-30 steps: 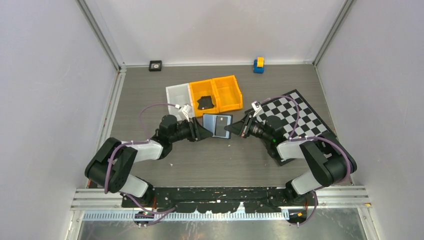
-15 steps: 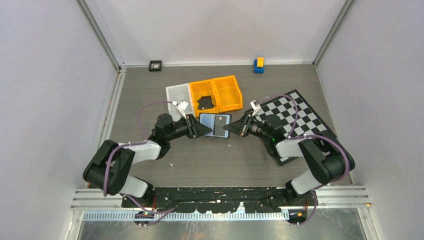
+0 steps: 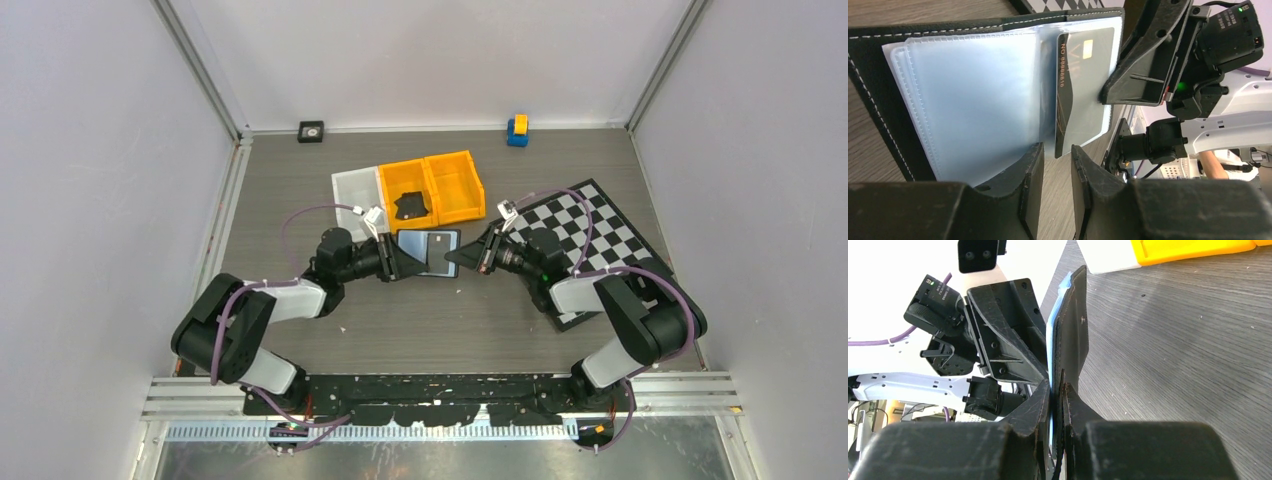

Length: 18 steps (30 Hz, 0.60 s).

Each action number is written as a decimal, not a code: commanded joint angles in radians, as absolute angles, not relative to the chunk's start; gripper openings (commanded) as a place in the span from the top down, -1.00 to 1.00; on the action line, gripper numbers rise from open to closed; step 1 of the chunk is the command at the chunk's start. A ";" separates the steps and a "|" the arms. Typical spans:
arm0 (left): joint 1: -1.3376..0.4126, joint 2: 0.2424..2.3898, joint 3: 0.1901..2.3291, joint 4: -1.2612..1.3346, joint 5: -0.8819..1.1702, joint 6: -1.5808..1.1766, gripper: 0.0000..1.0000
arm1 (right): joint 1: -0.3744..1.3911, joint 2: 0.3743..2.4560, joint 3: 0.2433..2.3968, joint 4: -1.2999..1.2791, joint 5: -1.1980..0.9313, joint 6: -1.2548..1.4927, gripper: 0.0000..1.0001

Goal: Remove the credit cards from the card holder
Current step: Remove the credit card from the card holder.

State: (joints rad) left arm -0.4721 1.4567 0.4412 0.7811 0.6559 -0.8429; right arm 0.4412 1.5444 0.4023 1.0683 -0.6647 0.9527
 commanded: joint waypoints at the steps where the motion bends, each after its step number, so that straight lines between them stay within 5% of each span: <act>1: -0.476 1.481 0.479 0.853 0.695 -0.869 0.44 | 0.448 1.537 0.436 1.135 -0.694 0.960 0.99; 14: -0.444 1.525 0.438 1.106 0.801 -1.002 0.64 | 0.449 1.552 0.439 1.173 -0.723 0.990 0.99; 18: -0.442 1.531 0.436 1.147 0.825 -1.023 0.86 | 0.449 1.563 0.443 1.183 -0.728 0.998 0.99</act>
